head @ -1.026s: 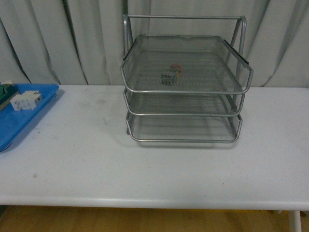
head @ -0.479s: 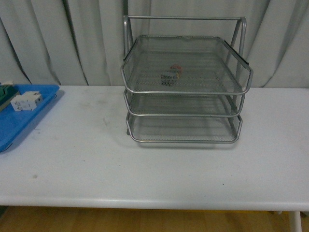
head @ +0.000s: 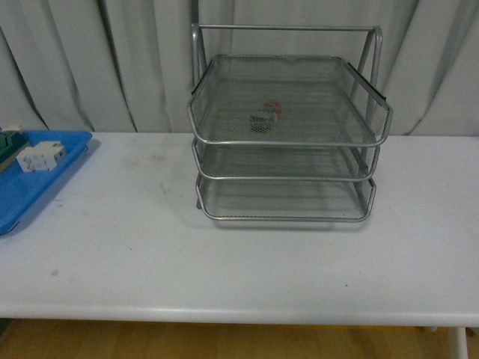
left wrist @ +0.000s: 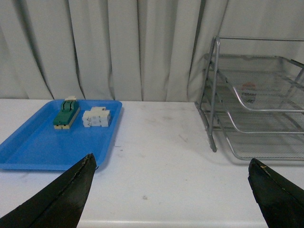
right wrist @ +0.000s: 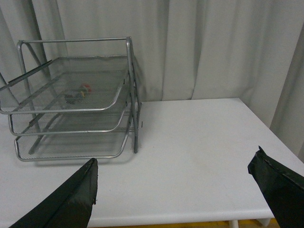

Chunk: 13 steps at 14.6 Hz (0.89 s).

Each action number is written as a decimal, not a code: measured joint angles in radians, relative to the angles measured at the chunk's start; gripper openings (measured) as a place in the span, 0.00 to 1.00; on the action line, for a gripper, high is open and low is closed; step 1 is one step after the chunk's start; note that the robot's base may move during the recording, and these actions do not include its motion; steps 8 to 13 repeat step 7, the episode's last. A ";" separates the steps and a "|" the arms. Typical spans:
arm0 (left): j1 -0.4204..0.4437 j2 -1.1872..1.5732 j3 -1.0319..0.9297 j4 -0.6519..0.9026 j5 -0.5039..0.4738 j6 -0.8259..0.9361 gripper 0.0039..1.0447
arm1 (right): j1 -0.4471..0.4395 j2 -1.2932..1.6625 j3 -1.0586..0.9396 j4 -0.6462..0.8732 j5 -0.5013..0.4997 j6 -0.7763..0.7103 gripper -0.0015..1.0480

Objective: Place button on rack with both arms

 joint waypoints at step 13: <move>0.000 0.000 0.000 0.000 0.000 0.000 0.94 | 0.000 0.000 0.000 0.000 0.000 0.000 0.94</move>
